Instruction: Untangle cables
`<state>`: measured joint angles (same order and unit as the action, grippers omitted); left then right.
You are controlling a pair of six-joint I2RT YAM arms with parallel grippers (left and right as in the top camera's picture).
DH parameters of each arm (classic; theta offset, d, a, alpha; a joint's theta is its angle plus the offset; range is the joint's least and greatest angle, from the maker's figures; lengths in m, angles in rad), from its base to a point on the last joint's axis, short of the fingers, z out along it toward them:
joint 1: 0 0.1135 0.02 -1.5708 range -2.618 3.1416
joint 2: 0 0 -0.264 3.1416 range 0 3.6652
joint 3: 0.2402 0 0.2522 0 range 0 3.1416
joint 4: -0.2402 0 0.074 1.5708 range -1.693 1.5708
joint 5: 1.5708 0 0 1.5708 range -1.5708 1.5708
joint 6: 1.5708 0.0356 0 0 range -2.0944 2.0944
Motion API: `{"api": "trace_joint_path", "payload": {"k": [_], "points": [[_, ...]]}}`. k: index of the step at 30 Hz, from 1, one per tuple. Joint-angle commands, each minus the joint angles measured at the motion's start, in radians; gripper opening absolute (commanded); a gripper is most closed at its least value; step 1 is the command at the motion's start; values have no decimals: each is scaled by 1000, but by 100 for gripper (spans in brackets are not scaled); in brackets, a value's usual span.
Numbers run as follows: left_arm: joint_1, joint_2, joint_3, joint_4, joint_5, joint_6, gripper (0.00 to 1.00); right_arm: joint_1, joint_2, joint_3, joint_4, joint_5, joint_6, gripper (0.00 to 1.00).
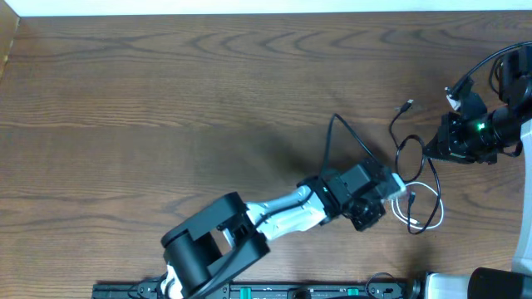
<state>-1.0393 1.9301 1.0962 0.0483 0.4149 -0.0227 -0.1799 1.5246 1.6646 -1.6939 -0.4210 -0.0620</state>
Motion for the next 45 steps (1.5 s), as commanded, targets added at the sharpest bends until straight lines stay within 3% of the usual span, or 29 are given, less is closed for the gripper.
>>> {"api": "trace_joint_path", "payload": {"k": [1, 7, 11, 19, 28, 33, 36, 41, 45], "points": [[75, -129, 5, -39, -115, 5, 7, 2, -8, -2, 4, -4, -3, 1], [225, -281, 5, -135, -121, -28, 8, 2, -8, -2, 41, -27, -3, 1], [328, -317, 5, -264, -121, -47, 7, 2, -8, 24, 158, -72, 8, 1], [476, -335, 5, -489, -122, -47, 7, -138, -8, 168, 470, -28, 259, 1], [547, -407, 5, -506, -130, -46, 7, -428, -8, 232, 623, 107, 452, 1], [547, -440, 5, -508, -169, -46, 7, -543, 6, 232, 602, 96, 442, 1], [547, -455, 6, -504, -208, -47, 8, -527, 24, 231, 564, 29, 353, 1], [563, -515, 19, -500, -252, -87, 7, -413, 73, 230, 462, 29, 204, 34], [601, -587, 21, -502, -251, -159, 8, -328, 134, 230, 386, 30, 96, 49]]}}
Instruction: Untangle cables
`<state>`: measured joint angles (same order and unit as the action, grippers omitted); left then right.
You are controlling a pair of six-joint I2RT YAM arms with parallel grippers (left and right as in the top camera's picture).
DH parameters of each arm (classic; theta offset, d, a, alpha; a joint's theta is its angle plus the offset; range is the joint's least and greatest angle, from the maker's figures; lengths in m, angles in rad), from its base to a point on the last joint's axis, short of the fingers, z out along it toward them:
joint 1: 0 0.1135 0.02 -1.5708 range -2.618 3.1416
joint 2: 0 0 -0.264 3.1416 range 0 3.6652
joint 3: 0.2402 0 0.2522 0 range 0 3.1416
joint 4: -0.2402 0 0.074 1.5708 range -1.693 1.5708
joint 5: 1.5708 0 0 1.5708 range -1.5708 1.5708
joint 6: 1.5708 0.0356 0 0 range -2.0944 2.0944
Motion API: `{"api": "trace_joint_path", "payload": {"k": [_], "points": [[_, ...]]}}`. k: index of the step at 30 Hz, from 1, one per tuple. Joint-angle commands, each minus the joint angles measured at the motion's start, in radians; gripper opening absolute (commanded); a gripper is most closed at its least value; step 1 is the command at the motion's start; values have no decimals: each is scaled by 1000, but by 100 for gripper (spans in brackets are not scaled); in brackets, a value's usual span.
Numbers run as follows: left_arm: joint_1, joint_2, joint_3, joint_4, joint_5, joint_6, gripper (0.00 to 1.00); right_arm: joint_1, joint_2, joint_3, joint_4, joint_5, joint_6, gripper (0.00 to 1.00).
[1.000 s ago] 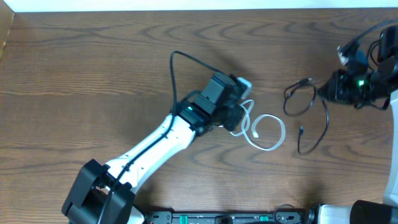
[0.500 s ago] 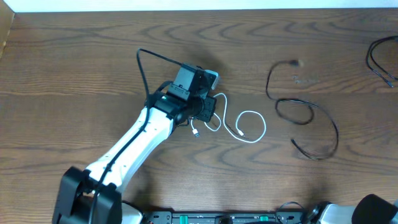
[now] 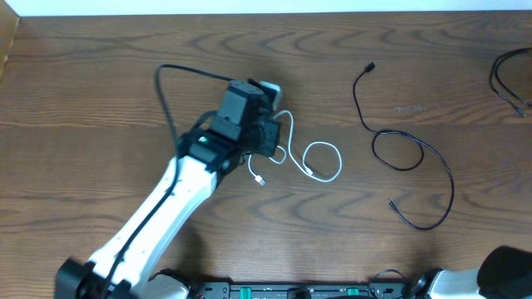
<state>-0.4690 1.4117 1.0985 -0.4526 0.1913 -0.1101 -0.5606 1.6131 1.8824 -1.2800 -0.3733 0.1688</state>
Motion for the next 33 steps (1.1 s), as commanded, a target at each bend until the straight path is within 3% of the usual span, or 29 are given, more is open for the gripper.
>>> {"api": "trace_joint_path", "payload": {"k": [1, 9, 27, 33], "points": [[41, -85, 19, -4, -27, -85, 7, 69, 62, 13, -45, -18, -162, 51], [74, -158, 19, -21, -27, -94, 7, 192, 235, -2, -140, -18, -435, 64], [74, -157, 19, -54, -27, -95, 8, 202, 683, -16, -131, -109, -744, 61], [74, -157, 19, -68, -27, -95, 8, 204, 786, -17, -135, -115, -782, 57]]}}
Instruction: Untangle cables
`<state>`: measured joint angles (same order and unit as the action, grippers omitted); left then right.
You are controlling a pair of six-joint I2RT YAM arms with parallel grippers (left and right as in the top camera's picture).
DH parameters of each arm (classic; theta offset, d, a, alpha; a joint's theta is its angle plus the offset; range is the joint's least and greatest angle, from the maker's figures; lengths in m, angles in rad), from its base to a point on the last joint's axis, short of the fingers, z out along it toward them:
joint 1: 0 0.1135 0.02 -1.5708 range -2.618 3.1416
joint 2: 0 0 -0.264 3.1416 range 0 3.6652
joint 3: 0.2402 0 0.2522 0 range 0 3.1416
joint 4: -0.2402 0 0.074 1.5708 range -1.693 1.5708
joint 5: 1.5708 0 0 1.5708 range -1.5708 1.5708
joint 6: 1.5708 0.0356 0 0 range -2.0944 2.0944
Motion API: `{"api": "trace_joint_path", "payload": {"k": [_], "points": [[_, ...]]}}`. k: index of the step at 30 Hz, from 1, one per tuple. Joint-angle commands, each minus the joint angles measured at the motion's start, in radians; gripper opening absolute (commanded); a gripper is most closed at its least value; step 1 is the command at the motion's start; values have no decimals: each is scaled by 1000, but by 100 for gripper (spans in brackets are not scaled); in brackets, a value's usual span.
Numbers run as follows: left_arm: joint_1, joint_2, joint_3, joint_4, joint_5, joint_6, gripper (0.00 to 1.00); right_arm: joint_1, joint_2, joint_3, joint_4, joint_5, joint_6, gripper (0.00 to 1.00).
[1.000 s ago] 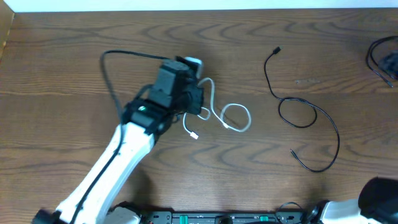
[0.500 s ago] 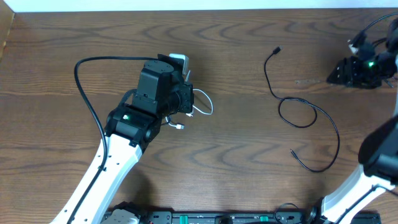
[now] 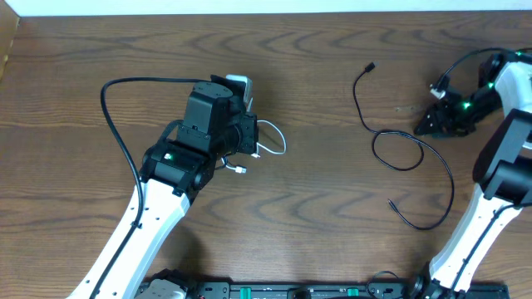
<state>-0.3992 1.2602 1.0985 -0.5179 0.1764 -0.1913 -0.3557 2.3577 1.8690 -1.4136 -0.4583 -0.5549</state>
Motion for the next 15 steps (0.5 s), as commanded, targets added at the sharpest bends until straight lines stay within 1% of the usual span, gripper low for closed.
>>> {"api": "trace_joint_path", "payload": {"k": [1, 6, 12, 14, 15], "points": [[4, -5, 19, -2, -12, -14, 7, 0, 52, -5, -2, -40, -68, 57], [5, -5, 19, -2, -12, -45, 8, 2, 93, -29, -18, -106, -150, 56], [4, -5, 19, -2, -8, -58, 8, 34, 97, -111, 34, -98, -150, 54], [5, -5, 19, -2, -8, -58, 7, 49, 97, -141, 49, -90, -150, 49], [5, -5, 19, -2, -9, -58, 7, 60, 97, -167, 64, -81, -150, 36]]}}
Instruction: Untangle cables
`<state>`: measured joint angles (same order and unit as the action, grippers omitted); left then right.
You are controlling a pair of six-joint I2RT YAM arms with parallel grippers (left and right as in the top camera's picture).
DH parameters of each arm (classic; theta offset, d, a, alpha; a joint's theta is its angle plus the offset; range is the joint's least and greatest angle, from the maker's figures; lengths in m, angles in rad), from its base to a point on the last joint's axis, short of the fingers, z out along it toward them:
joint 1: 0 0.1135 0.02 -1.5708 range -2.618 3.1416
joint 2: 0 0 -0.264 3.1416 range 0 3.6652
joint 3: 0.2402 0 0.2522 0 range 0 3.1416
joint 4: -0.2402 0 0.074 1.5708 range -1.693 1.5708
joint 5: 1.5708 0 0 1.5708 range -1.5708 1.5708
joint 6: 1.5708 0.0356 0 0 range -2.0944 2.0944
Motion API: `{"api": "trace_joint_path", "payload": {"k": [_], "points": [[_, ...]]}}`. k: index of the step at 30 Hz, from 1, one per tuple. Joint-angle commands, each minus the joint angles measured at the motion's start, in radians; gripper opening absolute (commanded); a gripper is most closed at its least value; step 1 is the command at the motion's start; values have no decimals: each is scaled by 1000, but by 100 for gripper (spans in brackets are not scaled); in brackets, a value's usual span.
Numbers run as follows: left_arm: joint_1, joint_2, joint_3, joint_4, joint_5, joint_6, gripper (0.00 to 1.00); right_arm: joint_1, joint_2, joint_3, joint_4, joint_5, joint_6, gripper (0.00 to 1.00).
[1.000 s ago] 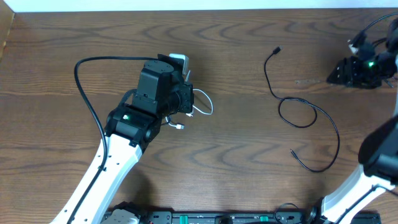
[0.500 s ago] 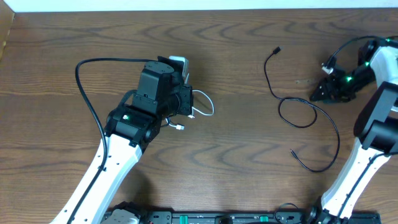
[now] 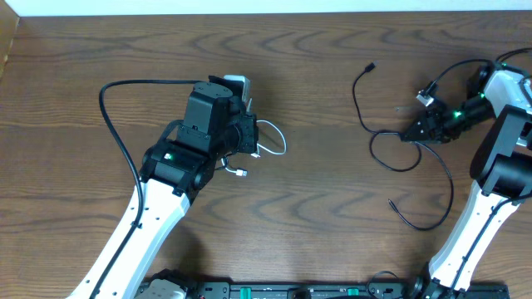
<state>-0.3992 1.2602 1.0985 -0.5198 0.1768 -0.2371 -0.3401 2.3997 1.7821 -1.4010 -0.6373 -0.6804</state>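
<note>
A white cable [image 3: 273,138] loops out to the right of my left gripper [image 3: 252,138], which is shut on it at the centre left; its small plug [image 3: 241,173] hangs just below. A white block [image 3: 238,81] shows at the gripper's far side. The black cable [image 3: 397,166] lies apart at the right: one plug [image 3: 370,66] at the top, a loop in the middle, the other end [image 3: 393,203] near the front. My right gripper [image 3: 410,134] has its tip on the top of that loop; its fingers are too small to tell apart.
A thin black lead [image 3: 116,87] arcs from the left arm out to the left and back. The right arm's white links [image 3: 499,166] run down the right edge. The table's far edge [image 3: 266,12] is at the top.
The right gripper has moved left and down from beside the black cable onto the top of its loop. The left arm and the white cable have not moved.
Both cables lay tangled at the right, with both grippers on them. Then the left gripper held the white cable at the table's centre, the black one lay alone at the right and the right arm was gone. Later the white cable was further left and the right arm back.
</note>
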Motion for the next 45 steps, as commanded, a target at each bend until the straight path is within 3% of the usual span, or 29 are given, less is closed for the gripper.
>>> {"api": "trace_joint_path", "payload": {"k": [1, 2, 3, 4, 15, 21, 28, 32, 38, 45], "points": [[5, -5, 19, 0, -9, -12, 7, 47, 55, -92, 59, 100, -23, 30], [5, -5, 19, 0, -9, -12, 7, 50, 55, -98, 62, 100, -23, 21], [5, -5, 19, 0, -9, -12, 8, 54, 55, -101, 71, 100, -2, 5], [5, -5, 19, 0, -9, -12, 7, 56, 54, -100, 77, 100, 14, 1], [4, -5, 19, 0, -9, -12, 8, 28, -66, 68, -53, -100, 75, 1], [5, -5, 19, 1, -9, -12, 8, -30, -295, 218, 6, -77, 398, 1], [4, -5, 19, 1, -5, -12, 8, -148, -580, 312, 105, 222, 807, 1], [4, -5, 19, 1, -5, -12, 7, -239, -713, 312, 118, 442, 969, 1], [4, -5, 19, 1, -6, -12, 8, -348, -800, 311, 116, 702, 1066, 1], [4, -5, 19, 6, -6, -12, 7, -402, -717, 298, 174, 752, 1088, 1]]}}
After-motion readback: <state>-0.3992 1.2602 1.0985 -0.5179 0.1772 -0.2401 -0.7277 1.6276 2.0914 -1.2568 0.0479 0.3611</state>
